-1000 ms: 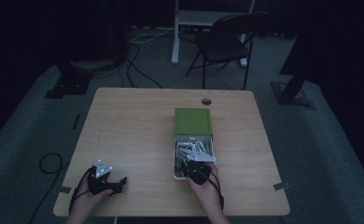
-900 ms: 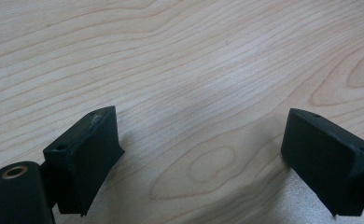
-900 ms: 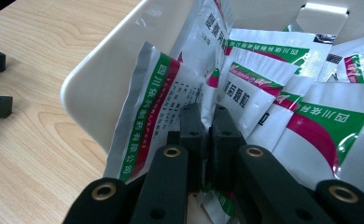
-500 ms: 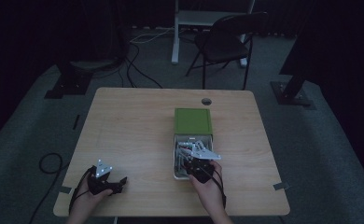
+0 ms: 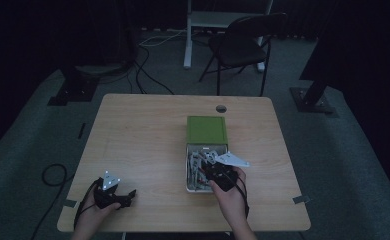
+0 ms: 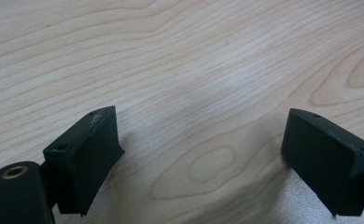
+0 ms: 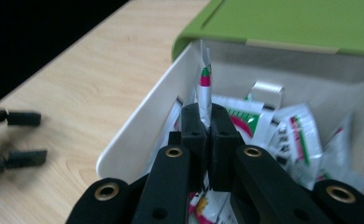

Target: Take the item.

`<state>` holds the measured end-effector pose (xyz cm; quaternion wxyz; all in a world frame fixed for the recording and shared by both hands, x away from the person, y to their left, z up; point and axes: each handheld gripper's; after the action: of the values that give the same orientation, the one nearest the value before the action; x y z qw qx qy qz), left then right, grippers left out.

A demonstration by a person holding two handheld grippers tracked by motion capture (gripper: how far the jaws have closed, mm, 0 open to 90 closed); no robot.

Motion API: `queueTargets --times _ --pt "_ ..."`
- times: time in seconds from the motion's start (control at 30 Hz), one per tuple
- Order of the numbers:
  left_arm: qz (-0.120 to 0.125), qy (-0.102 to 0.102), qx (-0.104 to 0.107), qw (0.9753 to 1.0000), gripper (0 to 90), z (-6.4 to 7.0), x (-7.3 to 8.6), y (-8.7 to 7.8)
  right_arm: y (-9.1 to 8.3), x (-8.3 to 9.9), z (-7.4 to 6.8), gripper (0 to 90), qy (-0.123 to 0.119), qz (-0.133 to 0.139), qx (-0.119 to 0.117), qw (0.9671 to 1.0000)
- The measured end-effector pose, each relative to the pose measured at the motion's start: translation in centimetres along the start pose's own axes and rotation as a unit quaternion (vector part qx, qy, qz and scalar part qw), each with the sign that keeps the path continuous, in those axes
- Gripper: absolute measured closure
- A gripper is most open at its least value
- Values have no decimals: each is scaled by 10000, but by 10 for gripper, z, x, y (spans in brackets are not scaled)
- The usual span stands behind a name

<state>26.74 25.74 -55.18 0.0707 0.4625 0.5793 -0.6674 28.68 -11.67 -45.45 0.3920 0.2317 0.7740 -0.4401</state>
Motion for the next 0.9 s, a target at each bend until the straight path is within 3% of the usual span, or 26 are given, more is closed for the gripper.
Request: queueTargets --times 0.43,0.9 --pt "1 -1 -1 10000 122 0 0 0 -32 -27 16 872 226 515 -22 9984" --pt "-5 -16 -16 10000 121 0 0 0 -63 -40 48 871 450 901 248 9946"
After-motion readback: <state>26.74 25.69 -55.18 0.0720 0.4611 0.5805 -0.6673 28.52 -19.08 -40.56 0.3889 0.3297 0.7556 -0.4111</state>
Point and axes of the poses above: each handheld gripper's, and its own axes: y roughly forward along the jaws, x roughly out of its underside, z roughly to its right, and after that the axes turned 7 degrees about y, right-handed
